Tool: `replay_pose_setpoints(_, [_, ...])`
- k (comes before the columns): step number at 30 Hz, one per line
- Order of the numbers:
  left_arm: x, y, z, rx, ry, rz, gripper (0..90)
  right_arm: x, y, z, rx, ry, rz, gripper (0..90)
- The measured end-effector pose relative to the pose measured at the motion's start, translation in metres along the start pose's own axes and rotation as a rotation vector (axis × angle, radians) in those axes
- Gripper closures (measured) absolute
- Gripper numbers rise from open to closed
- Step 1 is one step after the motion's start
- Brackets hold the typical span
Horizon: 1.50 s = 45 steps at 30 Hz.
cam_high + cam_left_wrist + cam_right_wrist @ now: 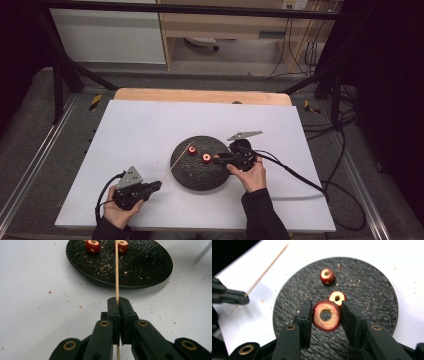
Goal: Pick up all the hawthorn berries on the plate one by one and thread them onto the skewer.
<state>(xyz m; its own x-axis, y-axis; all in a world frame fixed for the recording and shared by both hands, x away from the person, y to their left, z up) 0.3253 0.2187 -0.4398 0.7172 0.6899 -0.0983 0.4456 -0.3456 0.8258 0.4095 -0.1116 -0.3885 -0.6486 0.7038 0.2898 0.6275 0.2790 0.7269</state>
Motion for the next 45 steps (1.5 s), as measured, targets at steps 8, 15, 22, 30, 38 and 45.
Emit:
replay_pose_setpoints(8, [-0.001,0.0,0.001,-0.004,0.001,0.001,88.2,0.004,-0.012,-0.002,-0.172,0.054,0.077,62.7])
replay_pose_setpoints(15, [-0.002,0.0,0.001,-0.005,0.001,0.0,88.2,0.005,-0.023,0.003,-0.264,0.081,0.138,62.7])
replay_pose_setpoints(22, [-0.003,0.0,0.002,-0.011,0.003,-0.001,88.2,0.01,-0.03,0.008,-0.361,0.095,0.177,62.7])
replay_pose_setpoints(30, [-0.004,0.0,0.002,-0.019,0.008,-0.007,88.2,0.015,-0.034,0.014,-0.483,0.081,0.215,62.7])
replay_pose_setpoints(38, [-0.005,0.0,0.003,-0.032,0.006,-0.011,88.1,0.018,-0.036,0.019,-0.579,0.081,0.254,62.7])
replay_pose_setpoints(45, [-0.008,0.0,0.003,-0.043,0.004,-0.015,88.1,0.019,-0.034,0.02,-0.663,0.087,0.275,62.7])
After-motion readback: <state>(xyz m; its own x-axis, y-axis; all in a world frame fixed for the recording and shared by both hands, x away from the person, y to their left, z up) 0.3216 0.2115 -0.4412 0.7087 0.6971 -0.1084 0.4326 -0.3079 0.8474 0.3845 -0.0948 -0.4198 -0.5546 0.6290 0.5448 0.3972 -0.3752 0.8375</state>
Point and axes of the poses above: each handheld gripper's, and its own axes: z roughly forward along the jaws, y roughly out of its top, x roughly to its left, the point moved 1 cm from there along z, roughly forward along the jaws, and after that the axes turned 1 degree about -x, right-handed, at the moved point
